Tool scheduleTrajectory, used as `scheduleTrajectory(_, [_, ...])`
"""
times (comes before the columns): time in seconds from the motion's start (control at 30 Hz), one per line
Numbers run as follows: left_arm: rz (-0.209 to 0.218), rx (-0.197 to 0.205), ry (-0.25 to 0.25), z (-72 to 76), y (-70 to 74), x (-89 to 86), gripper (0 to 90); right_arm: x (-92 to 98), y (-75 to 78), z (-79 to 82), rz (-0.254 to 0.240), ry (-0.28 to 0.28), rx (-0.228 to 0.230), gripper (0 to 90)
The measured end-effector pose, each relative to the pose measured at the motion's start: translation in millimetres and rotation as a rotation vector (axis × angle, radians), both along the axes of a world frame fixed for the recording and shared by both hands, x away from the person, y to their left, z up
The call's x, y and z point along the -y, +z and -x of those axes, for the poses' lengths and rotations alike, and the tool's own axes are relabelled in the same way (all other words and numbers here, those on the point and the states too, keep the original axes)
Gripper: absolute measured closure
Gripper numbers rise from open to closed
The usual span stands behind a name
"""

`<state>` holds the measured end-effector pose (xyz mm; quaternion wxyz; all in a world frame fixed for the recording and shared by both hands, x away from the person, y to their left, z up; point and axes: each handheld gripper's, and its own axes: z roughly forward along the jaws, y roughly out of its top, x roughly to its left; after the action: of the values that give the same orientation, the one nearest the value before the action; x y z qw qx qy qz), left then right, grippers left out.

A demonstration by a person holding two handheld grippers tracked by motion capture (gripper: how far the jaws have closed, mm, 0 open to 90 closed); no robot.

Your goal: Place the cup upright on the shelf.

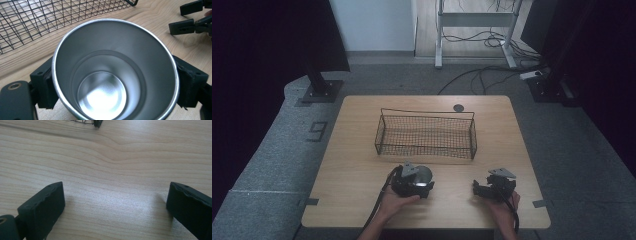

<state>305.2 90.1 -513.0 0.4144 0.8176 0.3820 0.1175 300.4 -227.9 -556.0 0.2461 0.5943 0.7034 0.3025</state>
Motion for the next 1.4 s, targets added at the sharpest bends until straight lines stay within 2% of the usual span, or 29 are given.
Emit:
scheduleTrajectory(0.3, [0.009,0.007,-0.005,3.0,3.4,-2.1,13.4,0.1,0.0,0.0,0.001,0.0,0.001,2.1])
scheduleTrajectory(0.63, [0.026,0.025,-0.007,4.4,15.8,-6.9,13.5,0.3,-0.1,0.1,0.002,0.0,0.003,2.3])
scheduleTrajectory(0.97, [0.058,0.019,-0.011,2.3,26.4,-10.1,13.5,0.3,-0.1,0.1,0.002,0.0,0.003,2.4])
scheduleTrajectory(1.17, [0.049,0.027,-0.015,-1.4,31.4,-8.7,13.6,0.3,-0.1,0.1,0.002,0.0,0.003,2.4])
scheduleTrajectory(1.4, [0.069,0.025,-0.02,-4.3,36.7,-9.8,13.6,0.4,0.0,0.2,0.002,-0.001,0.004,2.9])
